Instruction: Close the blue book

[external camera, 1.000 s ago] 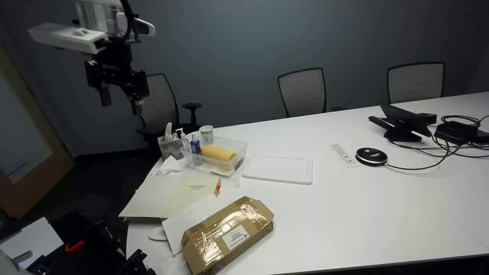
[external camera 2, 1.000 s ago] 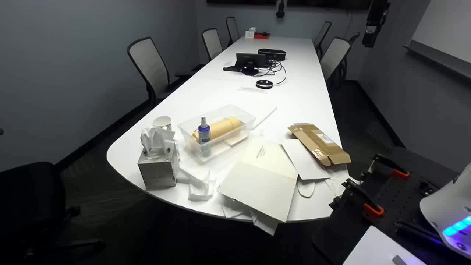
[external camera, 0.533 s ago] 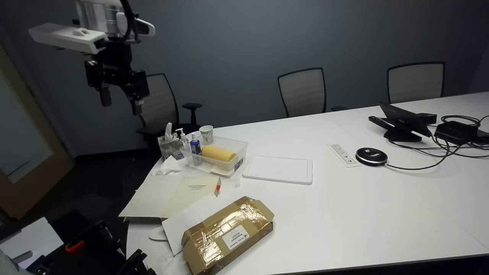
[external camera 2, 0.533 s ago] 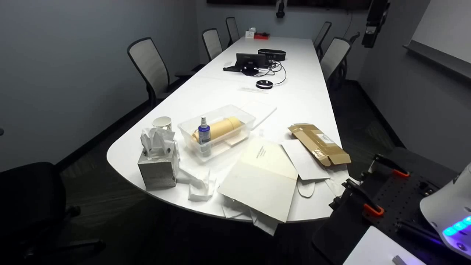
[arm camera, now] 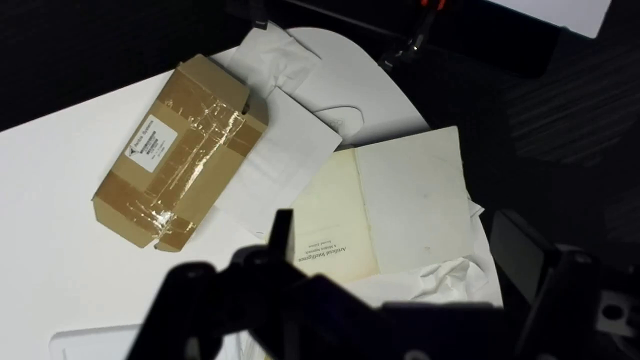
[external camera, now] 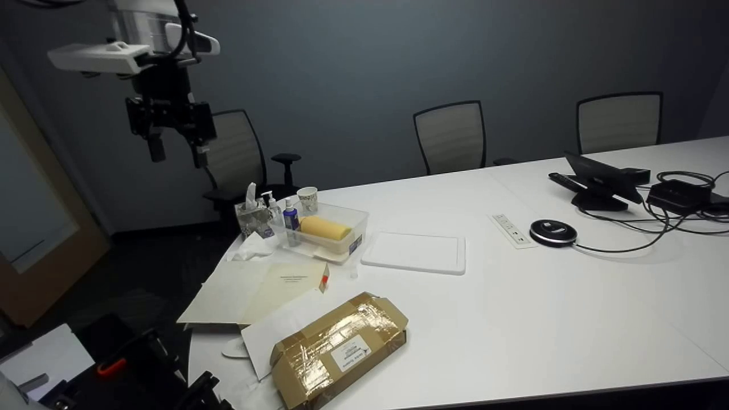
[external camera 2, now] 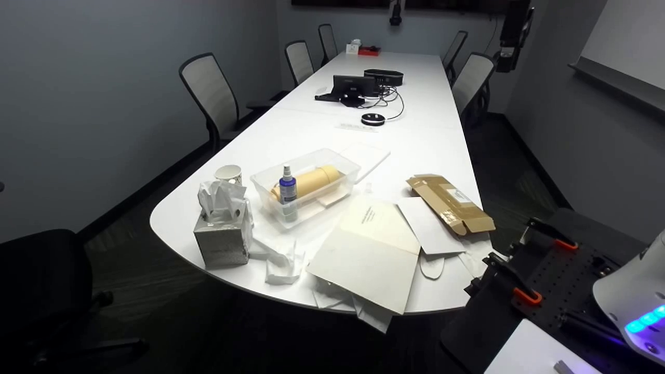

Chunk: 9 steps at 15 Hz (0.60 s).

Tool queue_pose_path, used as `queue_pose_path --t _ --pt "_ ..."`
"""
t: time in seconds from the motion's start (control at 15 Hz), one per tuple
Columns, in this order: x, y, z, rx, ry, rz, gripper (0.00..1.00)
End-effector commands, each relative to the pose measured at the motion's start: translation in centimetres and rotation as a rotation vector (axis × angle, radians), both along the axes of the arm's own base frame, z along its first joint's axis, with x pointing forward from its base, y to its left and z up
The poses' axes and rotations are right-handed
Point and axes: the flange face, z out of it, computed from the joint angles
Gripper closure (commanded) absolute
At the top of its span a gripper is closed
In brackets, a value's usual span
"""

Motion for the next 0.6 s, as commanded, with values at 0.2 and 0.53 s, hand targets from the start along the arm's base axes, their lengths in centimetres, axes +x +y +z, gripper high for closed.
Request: queue_pose_path --t 0.2,0.53 --pt "3.7 15.3 -3.5 -0.257 -0.011 0.155 0.00" --pt "5.3 22.8 -10.8 -0.364 -0.045 0.203 0.00"
